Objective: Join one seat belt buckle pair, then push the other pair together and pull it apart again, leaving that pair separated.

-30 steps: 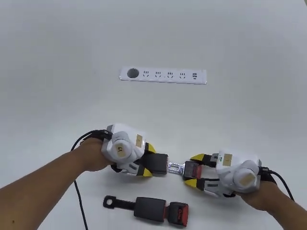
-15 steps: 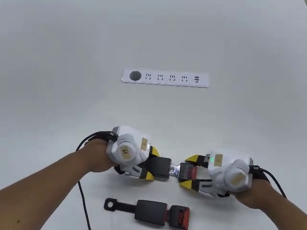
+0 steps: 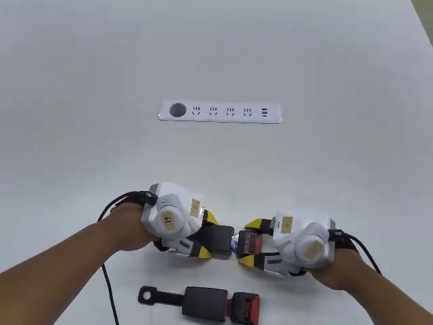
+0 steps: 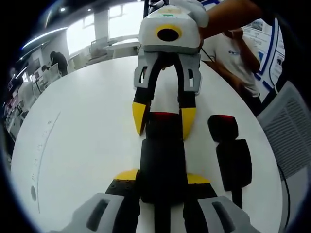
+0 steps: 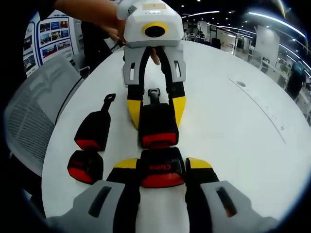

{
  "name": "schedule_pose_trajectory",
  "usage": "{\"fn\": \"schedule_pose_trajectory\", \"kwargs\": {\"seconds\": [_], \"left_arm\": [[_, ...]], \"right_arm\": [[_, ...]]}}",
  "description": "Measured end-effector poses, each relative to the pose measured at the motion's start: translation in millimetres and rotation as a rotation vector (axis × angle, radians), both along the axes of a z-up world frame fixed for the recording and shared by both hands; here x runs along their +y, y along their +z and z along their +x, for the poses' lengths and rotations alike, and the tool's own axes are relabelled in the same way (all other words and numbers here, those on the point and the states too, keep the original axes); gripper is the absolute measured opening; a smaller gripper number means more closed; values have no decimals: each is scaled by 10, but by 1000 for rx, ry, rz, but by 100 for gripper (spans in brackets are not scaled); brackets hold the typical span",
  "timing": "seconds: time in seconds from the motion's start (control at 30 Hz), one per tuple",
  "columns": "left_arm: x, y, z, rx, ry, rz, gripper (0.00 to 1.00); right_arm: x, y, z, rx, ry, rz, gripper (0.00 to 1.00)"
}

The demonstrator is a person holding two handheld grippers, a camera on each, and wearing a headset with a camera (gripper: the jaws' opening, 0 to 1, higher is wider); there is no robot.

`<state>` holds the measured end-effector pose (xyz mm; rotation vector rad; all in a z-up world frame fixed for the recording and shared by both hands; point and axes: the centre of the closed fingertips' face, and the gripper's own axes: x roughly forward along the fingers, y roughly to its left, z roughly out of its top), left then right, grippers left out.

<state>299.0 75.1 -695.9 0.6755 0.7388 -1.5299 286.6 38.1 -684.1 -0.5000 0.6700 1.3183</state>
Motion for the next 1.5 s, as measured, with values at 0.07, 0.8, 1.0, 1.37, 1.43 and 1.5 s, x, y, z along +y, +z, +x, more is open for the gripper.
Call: {"fn": "schedule_pose_trajectory", "kwargs": {"seconds": [0.07, 0.8, 1.0, 1.37, 1.43, 1.5], "left_arm": [[1, 0, 9, -3, 8, -5, 34], [27, 63, -29, -5, 57, 0, 34], [19, 79, -49, -6, 58, 7, 34], [11, 71, -71, -6, 69, 7, 34], [10, 71, -73, -6, 74, 7, 34], [6, 76, -77, -5, 82, 10, 34]], "right_arm": [[3, -8, 7, -1, -1, -3, 34], [58, -93, 56, -16, 61, -60, 33], [53, -87, 52, -18, 68, -59, 33], [67, -112, 49, -20, 80, -75, 33], [68, -107, 43, -21, 83, -81, 33], [64, -105, 43, -17, 79, -84, 33]]}}
